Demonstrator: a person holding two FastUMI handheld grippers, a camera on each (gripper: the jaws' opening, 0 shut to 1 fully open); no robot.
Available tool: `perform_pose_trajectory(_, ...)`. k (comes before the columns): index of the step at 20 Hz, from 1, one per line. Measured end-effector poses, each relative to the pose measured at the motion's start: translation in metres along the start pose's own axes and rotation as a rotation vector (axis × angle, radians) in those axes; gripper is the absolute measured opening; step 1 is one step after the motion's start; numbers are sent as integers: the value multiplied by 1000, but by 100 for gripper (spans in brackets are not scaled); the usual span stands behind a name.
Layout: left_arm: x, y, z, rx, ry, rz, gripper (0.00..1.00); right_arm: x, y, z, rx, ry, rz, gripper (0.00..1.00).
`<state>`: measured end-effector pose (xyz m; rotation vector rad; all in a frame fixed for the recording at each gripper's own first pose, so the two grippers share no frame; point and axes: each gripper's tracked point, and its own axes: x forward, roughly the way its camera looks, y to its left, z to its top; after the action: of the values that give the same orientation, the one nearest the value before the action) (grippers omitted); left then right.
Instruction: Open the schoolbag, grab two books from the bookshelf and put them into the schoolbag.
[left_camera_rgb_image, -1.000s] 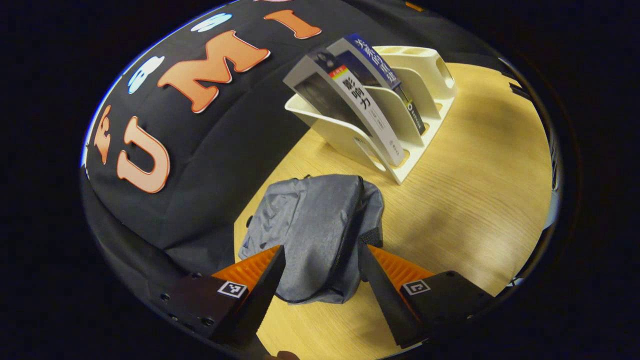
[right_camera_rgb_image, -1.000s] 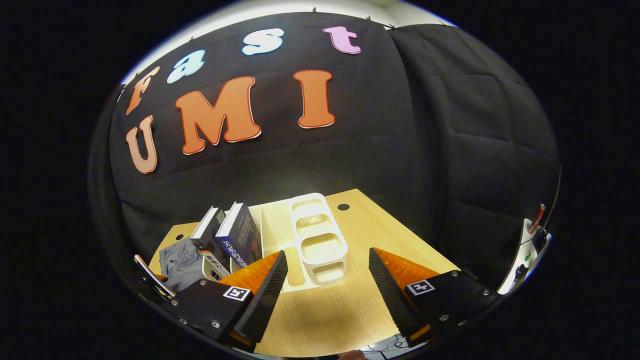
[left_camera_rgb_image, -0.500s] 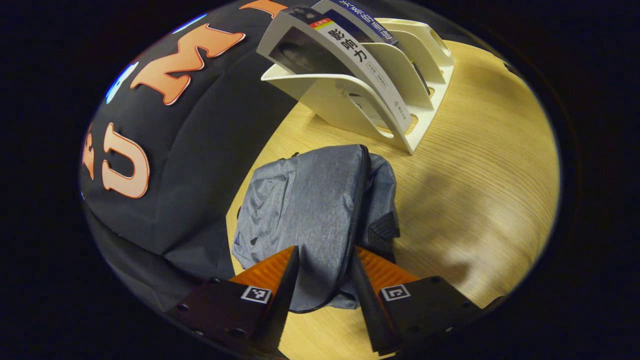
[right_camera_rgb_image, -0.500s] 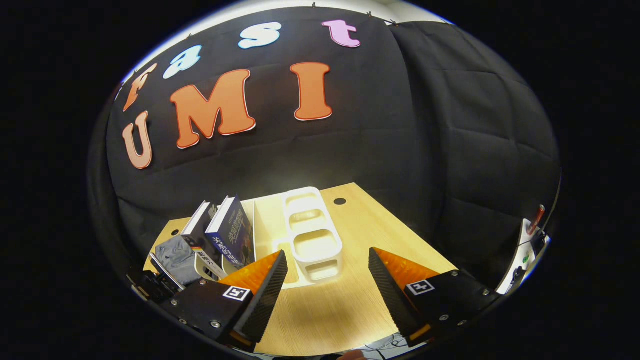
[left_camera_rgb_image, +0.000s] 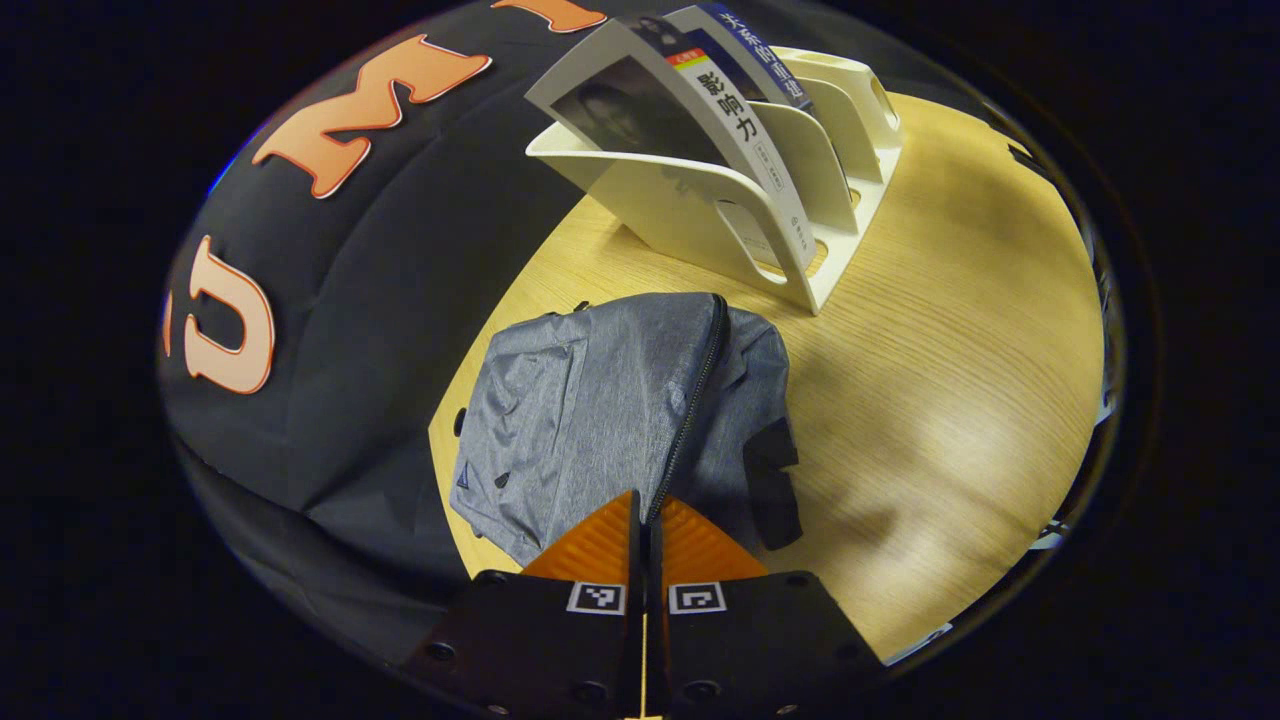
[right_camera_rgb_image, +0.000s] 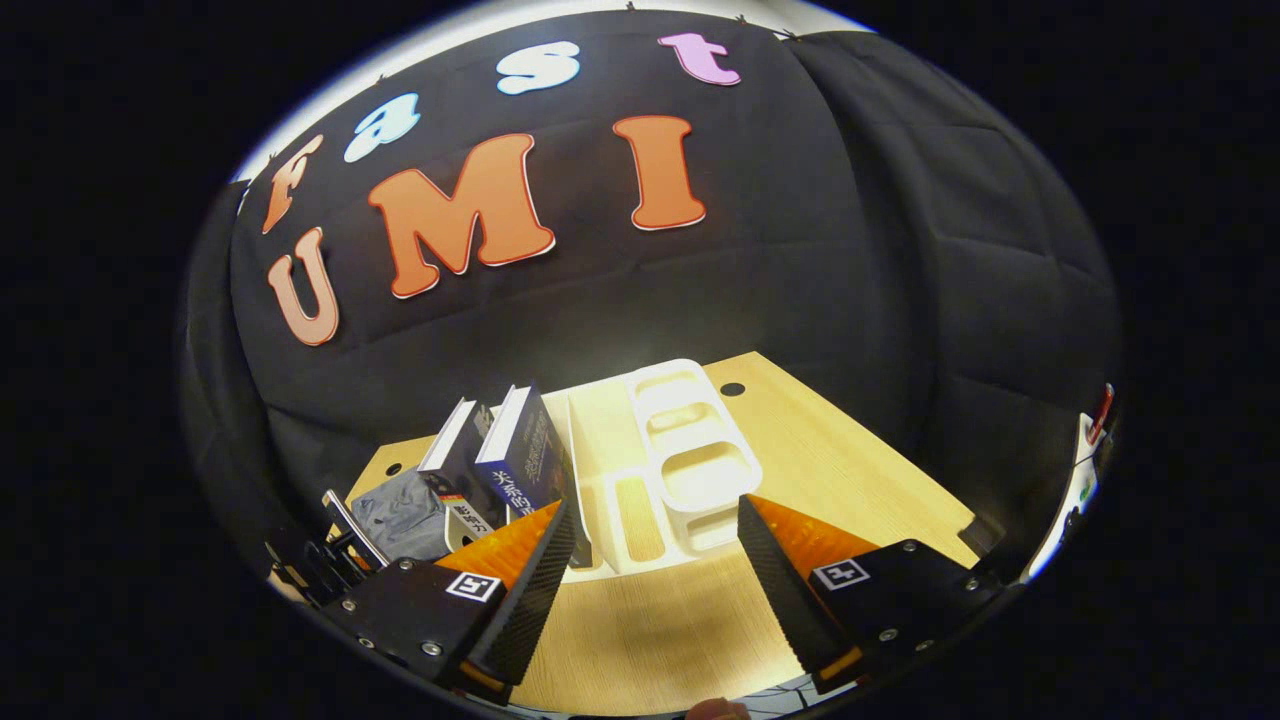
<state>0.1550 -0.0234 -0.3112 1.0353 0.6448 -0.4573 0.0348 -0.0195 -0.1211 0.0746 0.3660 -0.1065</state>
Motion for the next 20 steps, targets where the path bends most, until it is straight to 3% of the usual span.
perform_pose_trajectory(9, -41, 72, 22, -93, -57, -120, 1, -11, 31, 2, 13, -10, 4, 97)
perform_pose_trajectory(20, -66, 208, 67, -129, -171, -24, 1, -48, 56, -15, -62, 16, -61, 97)
